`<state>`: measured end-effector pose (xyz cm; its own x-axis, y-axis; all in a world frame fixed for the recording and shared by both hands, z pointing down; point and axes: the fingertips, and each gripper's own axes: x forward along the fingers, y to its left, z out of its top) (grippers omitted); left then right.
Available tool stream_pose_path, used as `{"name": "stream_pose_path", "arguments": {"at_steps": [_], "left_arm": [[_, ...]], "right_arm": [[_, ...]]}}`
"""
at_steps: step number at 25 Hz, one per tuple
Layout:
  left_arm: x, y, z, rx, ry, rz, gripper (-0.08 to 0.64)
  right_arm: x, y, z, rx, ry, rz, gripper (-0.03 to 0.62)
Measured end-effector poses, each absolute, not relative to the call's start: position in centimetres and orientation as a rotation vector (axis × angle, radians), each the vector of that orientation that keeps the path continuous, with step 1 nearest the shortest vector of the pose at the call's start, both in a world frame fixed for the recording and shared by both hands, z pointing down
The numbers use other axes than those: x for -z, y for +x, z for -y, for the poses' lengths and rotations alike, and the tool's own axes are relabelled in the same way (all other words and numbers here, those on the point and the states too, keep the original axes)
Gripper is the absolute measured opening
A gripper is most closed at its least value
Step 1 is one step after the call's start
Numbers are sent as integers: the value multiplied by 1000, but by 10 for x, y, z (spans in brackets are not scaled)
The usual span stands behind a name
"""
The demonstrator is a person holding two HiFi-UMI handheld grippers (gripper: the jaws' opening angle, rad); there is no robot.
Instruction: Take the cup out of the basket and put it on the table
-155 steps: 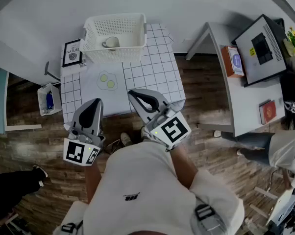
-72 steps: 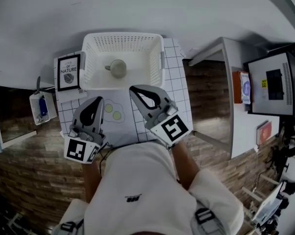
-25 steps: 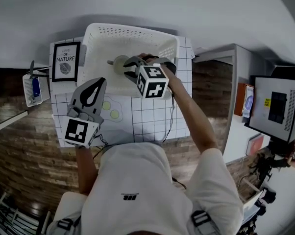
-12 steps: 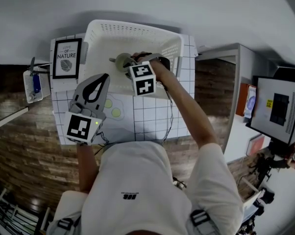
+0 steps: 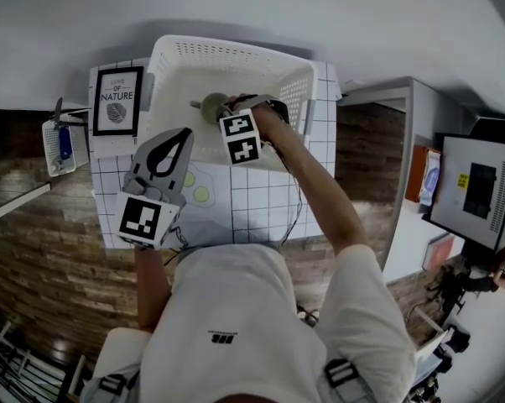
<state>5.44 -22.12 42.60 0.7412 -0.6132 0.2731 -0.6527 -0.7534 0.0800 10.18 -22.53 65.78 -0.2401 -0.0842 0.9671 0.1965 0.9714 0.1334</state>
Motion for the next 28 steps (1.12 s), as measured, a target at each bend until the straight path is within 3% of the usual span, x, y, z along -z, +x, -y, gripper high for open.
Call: {"name": "stream_pose_path", "arguments": {"at_steps": [28], "left_arm": [[-411,53,201,-363,2820,1023,9]], "right_arm": [[-594,106,224,250,42,1900,35]]}}
